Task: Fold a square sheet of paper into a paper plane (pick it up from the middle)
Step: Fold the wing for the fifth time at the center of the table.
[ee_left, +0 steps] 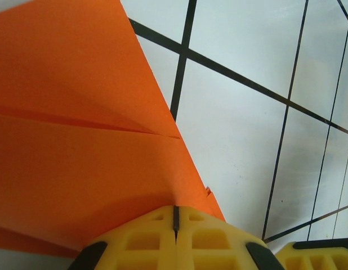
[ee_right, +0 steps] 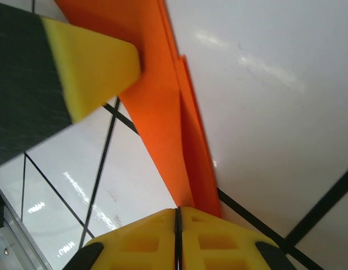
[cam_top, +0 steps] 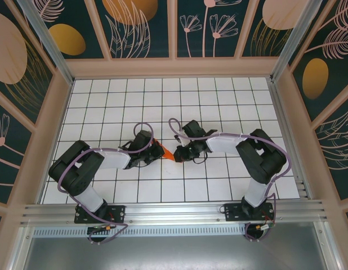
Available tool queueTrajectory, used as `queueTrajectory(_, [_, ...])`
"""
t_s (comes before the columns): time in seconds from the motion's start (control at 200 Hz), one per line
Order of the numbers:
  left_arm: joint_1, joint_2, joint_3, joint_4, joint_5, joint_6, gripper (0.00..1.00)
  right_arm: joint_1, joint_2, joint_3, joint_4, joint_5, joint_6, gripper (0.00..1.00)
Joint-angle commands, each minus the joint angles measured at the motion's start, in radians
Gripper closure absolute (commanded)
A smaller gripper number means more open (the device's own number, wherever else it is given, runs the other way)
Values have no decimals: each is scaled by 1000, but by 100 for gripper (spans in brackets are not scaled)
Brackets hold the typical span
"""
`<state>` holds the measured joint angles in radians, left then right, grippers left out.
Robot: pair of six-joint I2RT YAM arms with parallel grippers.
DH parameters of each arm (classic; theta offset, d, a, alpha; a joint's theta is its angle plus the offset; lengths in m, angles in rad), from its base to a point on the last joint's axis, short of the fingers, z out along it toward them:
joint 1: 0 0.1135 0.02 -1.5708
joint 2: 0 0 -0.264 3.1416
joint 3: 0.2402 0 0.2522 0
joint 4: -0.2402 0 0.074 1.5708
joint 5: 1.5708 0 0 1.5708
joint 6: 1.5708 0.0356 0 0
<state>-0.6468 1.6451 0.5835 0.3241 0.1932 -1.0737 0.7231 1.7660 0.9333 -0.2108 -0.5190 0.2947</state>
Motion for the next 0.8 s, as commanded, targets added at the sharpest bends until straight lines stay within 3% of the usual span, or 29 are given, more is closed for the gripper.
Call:
queueTrajectory(0.0, [5,27,3,-85,-60,14,93,28,26,56,-34,18,-6,89])
queueTrajectory(0.42, [5,33,13,-116,-73,15,93,20,92,67,-58,104,-8,90])
queueTrajectory(0.796, [5,33,21,-131,-86,25,93,-28,16,-55,-30,48,-2,90])
